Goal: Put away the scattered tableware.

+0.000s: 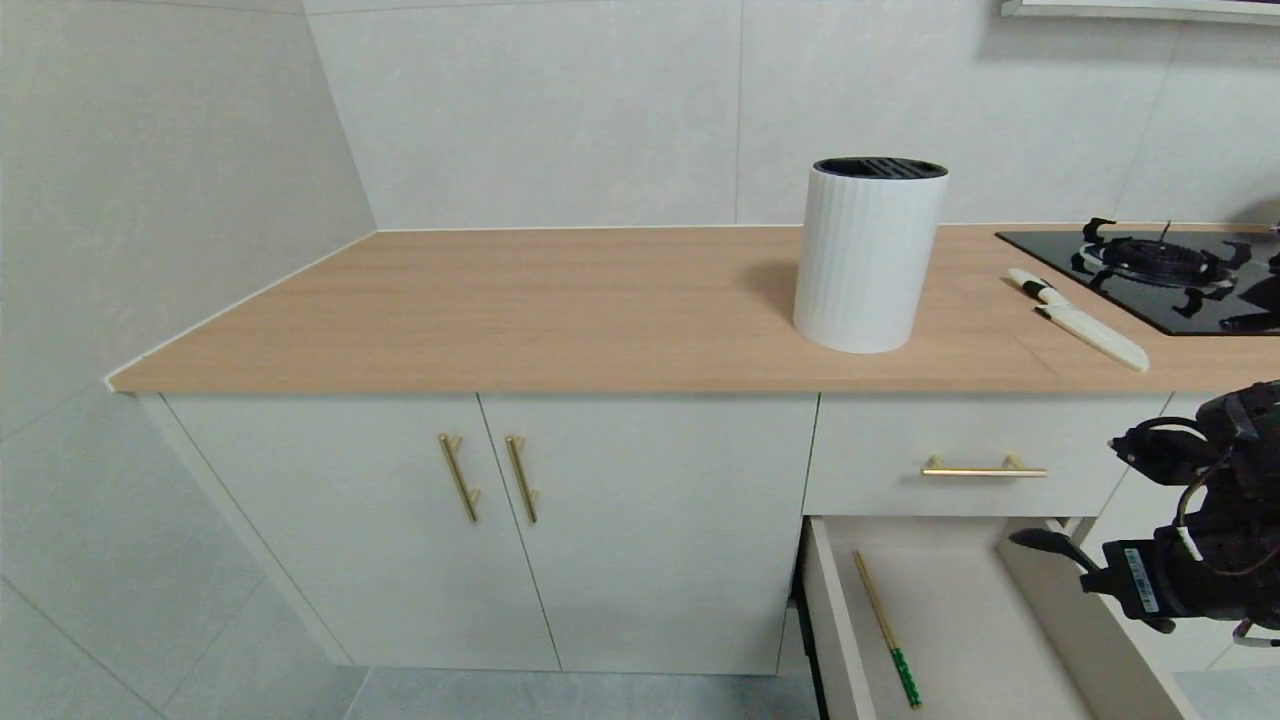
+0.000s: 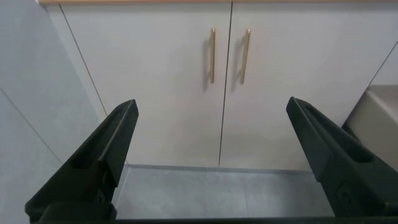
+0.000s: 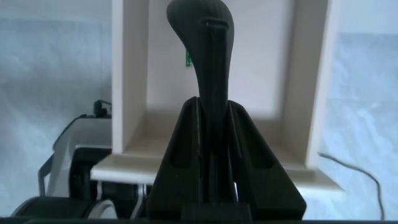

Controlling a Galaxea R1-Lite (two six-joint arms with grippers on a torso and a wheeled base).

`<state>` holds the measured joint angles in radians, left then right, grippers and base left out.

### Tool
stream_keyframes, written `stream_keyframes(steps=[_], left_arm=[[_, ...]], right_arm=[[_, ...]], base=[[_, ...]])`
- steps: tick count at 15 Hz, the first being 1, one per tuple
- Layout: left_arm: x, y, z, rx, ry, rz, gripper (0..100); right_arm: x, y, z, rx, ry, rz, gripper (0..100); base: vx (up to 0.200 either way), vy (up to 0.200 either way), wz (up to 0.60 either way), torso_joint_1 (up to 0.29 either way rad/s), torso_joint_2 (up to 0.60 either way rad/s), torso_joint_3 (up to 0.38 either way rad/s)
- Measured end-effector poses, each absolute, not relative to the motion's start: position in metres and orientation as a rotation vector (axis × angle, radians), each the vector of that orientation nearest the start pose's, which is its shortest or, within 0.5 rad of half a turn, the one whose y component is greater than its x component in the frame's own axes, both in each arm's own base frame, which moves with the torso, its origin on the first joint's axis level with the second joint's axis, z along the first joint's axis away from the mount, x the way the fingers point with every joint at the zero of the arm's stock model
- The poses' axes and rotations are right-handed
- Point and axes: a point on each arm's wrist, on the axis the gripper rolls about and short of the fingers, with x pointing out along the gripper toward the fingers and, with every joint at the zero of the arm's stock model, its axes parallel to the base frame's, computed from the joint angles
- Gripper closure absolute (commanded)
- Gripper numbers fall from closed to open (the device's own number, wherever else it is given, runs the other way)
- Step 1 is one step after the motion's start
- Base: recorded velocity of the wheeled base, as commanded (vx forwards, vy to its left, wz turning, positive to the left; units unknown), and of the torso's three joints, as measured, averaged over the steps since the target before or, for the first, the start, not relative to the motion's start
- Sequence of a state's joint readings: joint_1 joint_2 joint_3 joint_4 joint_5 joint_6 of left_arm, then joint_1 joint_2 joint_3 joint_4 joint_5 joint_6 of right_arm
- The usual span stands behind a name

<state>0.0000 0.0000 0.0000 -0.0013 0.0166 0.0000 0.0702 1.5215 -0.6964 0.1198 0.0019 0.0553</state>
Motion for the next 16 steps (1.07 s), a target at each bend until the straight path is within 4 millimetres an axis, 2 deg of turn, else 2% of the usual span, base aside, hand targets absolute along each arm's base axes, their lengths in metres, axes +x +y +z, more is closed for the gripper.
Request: stream_keyframes(steps=[6,11,16], left_arm=[[-0.023,0.0,0.076,0.0,-0.002,0.016,0],[-0.023,0.0,0.076,0.0,0.0,0.017,0],[-0.023,0.0,0.075,0.0,0.0,0.017,0]], right_arm=[[0.242,0.016,0.113,0.0,0.957,0.001,100],[0.263,0.016,0.091,0.001,0.955,-0.004,100],[0.277,0.013,0.072,-0.005,0.962,-0.033,100]], base=[[0.0,0.0,0.0,-0.133,0.46,0.331],[0.0,0.0,0.0,-0.056,0.44,0.369],[0.0,0.0,0.0,-0.006,0.1,0.085]])
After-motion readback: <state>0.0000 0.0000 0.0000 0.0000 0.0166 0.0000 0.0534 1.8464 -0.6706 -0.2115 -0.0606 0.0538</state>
